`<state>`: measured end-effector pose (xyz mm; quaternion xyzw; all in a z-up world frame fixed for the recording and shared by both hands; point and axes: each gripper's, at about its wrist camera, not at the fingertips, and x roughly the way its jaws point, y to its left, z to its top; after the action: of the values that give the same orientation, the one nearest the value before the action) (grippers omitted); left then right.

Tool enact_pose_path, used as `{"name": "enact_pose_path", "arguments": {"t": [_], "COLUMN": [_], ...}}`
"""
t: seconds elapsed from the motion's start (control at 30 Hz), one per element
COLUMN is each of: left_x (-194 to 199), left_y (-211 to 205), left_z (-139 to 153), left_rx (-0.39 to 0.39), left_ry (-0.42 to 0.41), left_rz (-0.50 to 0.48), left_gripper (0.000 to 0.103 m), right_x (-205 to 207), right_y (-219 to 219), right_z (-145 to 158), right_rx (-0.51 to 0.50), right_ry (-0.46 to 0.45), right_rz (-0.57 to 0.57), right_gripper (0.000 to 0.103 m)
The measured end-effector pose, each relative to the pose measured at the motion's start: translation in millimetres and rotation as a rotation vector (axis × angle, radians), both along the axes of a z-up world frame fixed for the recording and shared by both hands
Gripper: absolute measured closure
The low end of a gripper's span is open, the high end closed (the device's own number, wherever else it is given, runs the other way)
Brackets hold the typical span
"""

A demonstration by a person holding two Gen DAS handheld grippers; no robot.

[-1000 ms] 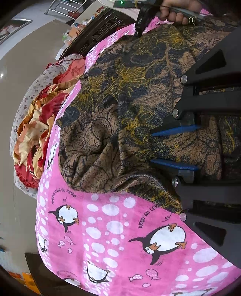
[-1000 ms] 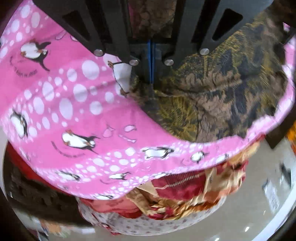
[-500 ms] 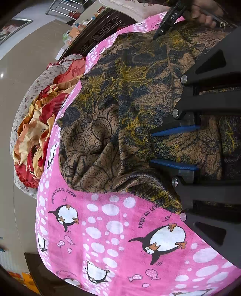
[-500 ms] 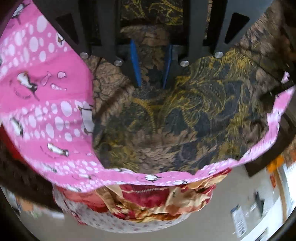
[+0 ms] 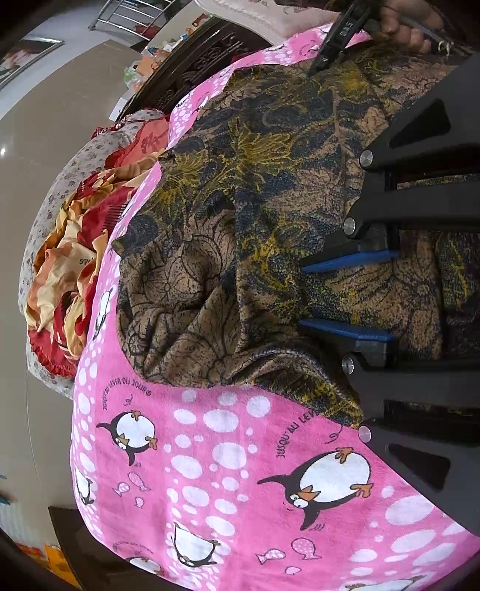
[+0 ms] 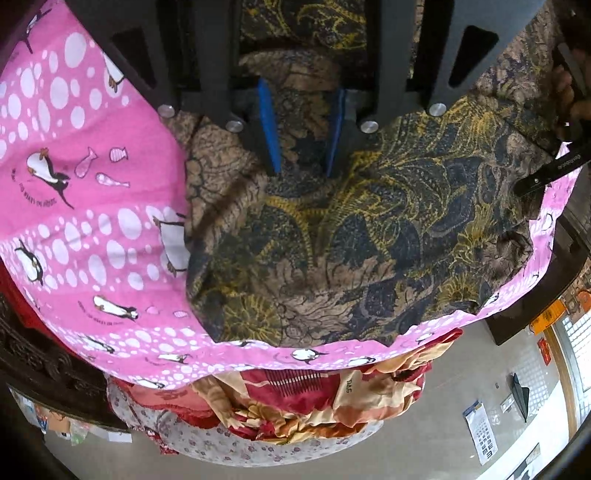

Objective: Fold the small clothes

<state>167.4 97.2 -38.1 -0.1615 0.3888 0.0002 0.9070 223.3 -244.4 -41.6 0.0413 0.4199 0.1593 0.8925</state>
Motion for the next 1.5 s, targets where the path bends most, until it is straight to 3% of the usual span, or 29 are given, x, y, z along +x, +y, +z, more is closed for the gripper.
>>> {"name": "enact_pose_path", "arguments": {"t": [0.13,0.27,0.33,0.5,0.7,0.97,1.2,1.3,1.5], "left_x": [-9,-47,-71,-141,-214,-273,-292,-302,-324], "left_y": [3,7,8,16,37,58,52,48,28], "left_z": [12,41,52,55,43,12,15,16,11], "left_rx": [-0.001,0.014,0.038,0.055,0.034,-0.103,-0.108,-0.156,-0.273], "left_ry": [0.039,0.02,0.001,0.04,0.115,0.153,0.126,0.128,0.17], "left_rz": [-0.038,-0.084,-0.106,-0.147,-0.107,-0.019,-0.053,-0.095,-0.271], "left_gripper": [0.096,0.087,0.079,0.075,0.074,0.074,0.07,0.065,0.064], "right_x": [-37,-116,-157,-209,-213,-210,-213,-213,-213], "right_y": [-12,-27,-29,-20,-25,-46,-43,-41,-41], "right_z": [28,52,49,32,16,-4,-5,-4,-4], "right_rx": [-0.021,-0.029,-0.097,-0.213,-0.147,0.019,0.009,0.002,-0.005], "right_ry": [0.086,0.059,0.039,-0.007,-0.002,0.028,0.012,0.012,0.015], "right_rz": [0.042,0.197,0.248,0.257,0.205,0.162,0.177,0.181,0.181], "right_gripper": [0.077,0.071,0.07,0.07,0.07,0.068,0.061,0.061,0.061]}}
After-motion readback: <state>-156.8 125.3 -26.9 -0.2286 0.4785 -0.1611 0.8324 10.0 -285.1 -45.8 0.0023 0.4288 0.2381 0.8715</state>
